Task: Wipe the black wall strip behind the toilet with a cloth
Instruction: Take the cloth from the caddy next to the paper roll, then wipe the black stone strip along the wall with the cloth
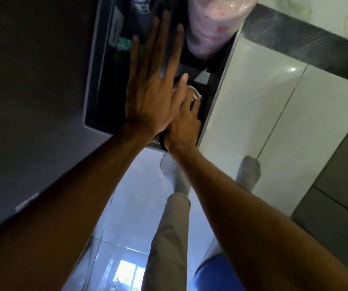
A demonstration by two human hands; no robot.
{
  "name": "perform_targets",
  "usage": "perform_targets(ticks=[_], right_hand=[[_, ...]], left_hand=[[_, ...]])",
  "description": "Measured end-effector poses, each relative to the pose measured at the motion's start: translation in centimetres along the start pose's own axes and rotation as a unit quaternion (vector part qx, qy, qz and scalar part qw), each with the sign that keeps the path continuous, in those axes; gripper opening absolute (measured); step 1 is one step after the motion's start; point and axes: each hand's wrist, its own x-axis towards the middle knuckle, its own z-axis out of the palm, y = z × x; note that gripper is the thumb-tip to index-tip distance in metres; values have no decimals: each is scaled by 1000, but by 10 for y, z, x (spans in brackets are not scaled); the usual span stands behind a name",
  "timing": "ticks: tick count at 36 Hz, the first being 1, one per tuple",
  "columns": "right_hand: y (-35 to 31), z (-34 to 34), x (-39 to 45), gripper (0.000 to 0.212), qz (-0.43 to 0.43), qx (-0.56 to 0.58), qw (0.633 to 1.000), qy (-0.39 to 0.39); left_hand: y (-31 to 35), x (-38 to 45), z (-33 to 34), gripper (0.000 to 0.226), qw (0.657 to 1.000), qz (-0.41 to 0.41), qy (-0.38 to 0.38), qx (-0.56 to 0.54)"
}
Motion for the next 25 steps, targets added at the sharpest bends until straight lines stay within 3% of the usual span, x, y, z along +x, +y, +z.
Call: perform_targets(ticks=[3, 6, 9, 13, 16, 19, 25], right_hand=[[-4, -11, -1, 65, 16, 4, 999, -32], [-13, -25, -13, 71, -14, -47, 997, -57], [-21, -51, -36, 62, -26, -37, 996, -72], [-17, -102, -61, 55, -34, 51, 997, -55], [-9, -145, -74, 47, -29, 150, 988, 17], [2, -186, -75, 45, -7, 204, 976, 77], [33, -271, -42, 47, 20, 207, 973, 103]], left_hand=[[-3, 1, -8, 75, 999, 15, -32, -42], [-2, 3, -20, 77, 994, 18, -78, -71], [-2, 4, -40, 77, 991, 6, -108, -73], [5, 5, -76, 67, 990, -58, -67, -112], [18, 5, -101, 61, 985, -90, -28, -143], [36, -2, -122, 55, 982, -51, -28, -178], [100, -11, -146, 55, 978, 65, -80, -183]])
